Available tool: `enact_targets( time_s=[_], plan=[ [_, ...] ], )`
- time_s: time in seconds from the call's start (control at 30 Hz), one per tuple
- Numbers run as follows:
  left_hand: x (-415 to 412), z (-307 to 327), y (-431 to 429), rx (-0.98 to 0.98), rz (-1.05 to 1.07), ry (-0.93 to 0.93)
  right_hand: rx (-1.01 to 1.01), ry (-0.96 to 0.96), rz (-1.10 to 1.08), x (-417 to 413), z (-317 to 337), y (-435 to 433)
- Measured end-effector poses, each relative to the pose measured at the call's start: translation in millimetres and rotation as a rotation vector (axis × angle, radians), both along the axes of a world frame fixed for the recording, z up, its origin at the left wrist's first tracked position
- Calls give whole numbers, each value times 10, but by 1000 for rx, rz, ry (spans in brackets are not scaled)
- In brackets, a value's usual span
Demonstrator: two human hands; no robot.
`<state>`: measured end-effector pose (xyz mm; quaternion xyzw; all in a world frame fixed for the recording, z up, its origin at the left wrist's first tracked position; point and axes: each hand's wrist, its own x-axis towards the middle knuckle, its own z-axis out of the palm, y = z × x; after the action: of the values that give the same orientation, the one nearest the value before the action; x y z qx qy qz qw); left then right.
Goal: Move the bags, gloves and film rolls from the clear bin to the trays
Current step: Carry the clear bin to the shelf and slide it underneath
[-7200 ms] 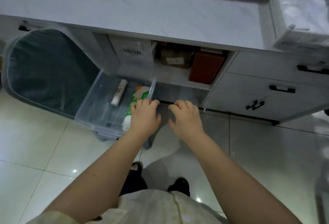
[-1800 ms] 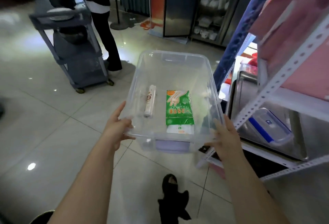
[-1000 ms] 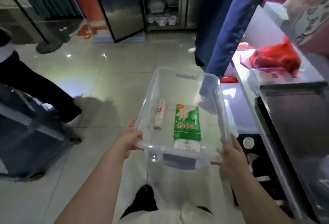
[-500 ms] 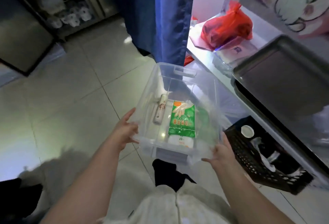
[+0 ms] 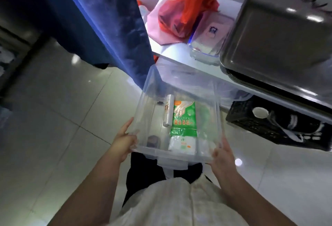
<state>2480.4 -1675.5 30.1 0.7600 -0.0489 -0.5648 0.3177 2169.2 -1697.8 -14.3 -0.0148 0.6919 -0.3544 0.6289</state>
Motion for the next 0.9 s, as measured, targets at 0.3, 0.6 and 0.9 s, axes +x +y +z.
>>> enact_targets(
  time_s=[0.3, 0.6, 0.9],
  plan=[
    [700, -546, -1253, -57, -251, 110, -23, 143, -198, 703, -415, -576],
    [825, -1598, -1969, -192, -124, 368, -61, 231, -310, 908, -1380, -1150],
    [654, -2111, -2467, -307, -108, 446, -96, 220, -398, 746, -1994, -1702]
  ],
)
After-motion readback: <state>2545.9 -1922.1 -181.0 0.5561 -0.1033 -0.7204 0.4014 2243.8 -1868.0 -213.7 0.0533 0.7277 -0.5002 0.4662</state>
